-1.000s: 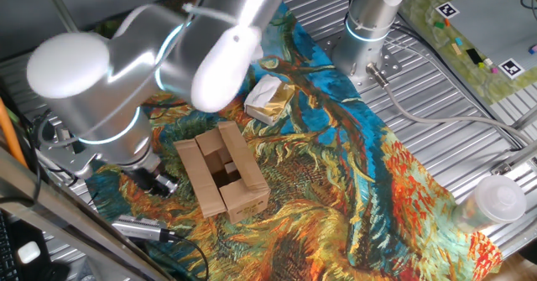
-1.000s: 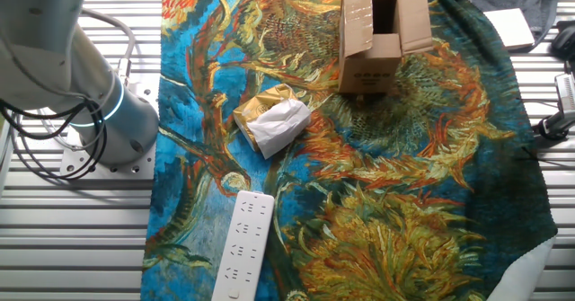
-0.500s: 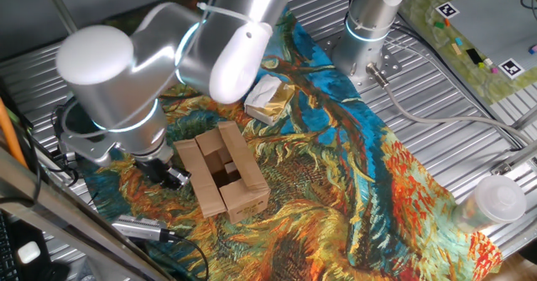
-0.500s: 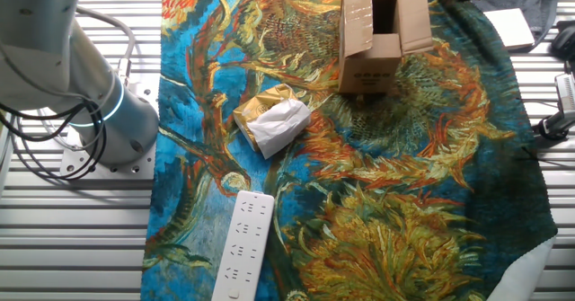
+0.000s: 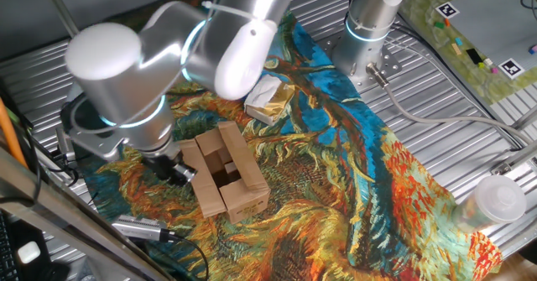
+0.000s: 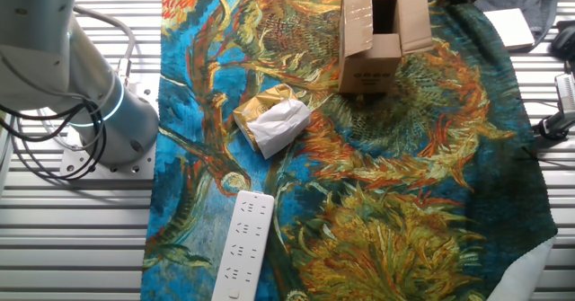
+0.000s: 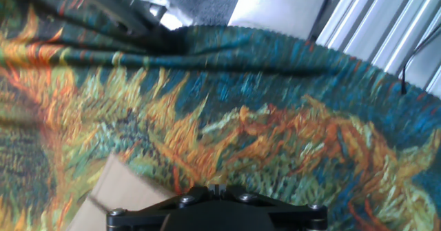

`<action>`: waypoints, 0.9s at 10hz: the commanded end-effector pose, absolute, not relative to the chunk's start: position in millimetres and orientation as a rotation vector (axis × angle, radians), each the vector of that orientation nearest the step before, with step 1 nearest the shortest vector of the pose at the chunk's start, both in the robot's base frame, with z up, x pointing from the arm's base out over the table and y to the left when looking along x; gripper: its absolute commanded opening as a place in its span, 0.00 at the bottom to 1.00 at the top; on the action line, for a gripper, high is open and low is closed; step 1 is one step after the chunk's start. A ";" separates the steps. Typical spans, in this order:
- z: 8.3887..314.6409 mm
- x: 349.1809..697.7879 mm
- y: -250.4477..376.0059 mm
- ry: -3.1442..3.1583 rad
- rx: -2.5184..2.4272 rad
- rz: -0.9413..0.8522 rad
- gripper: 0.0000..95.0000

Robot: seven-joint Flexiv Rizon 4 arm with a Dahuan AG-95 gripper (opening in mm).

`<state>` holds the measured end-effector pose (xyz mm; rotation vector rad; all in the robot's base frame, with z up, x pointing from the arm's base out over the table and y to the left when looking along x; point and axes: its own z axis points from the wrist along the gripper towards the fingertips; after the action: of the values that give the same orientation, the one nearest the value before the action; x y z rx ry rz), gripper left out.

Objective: Cover the box

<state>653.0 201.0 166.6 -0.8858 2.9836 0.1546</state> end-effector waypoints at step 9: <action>174.5 598.7 209.6 2.996 -0.930 0.236 0.00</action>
<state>600.4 209.8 175.1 -0.9323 3.0030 0.2426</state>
